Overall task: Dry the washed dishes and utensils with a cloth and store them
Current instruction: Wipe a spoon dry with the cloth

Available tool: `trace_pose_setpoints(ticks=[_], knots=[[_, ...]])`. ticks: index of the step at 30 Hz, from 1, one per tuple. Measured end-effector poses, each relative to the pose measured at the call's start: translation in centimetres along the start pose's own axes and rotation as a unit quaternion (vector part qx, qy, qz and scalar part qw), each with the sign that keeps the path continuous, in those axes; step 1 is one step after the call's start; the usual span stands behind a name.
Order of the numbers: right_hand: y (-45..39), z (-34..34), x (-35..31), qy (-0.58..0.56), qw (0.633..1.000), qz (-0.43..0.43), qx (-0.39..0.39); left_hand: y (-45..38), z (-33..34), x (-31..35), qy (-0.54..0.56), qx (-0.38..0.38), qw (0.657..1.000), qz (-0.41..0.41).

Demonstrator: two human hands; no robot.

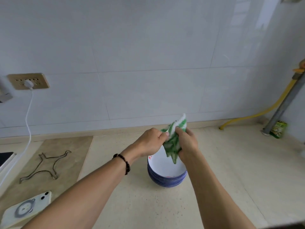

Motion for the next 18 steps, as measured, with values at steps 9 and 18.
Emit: trace_pose_setpoints(ticks=[9, 18], knots=[[2.8, 5.5, 2.2, -0.252, 0.956, 0.103, -0.111, 1.6, -3.3, 1.9, -0.104, 0.06, 0.991, 0.054], [2.9, 3.9, -1.6, 0.02, 0.995, -0.095, -0.027, 3.2, -5.5, -0.3, -0.031, -0.023, 0.999, 0.028]])
Point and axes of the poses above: each hand's wrist, its own y-axis away from the middle knuckle, its own z-axis out of the palm, x = y × z, the point moved 7 cm from there along -y, towards the middle knuckle, and after that the axes turned 13 degrees about z, right-handed, at the moved point
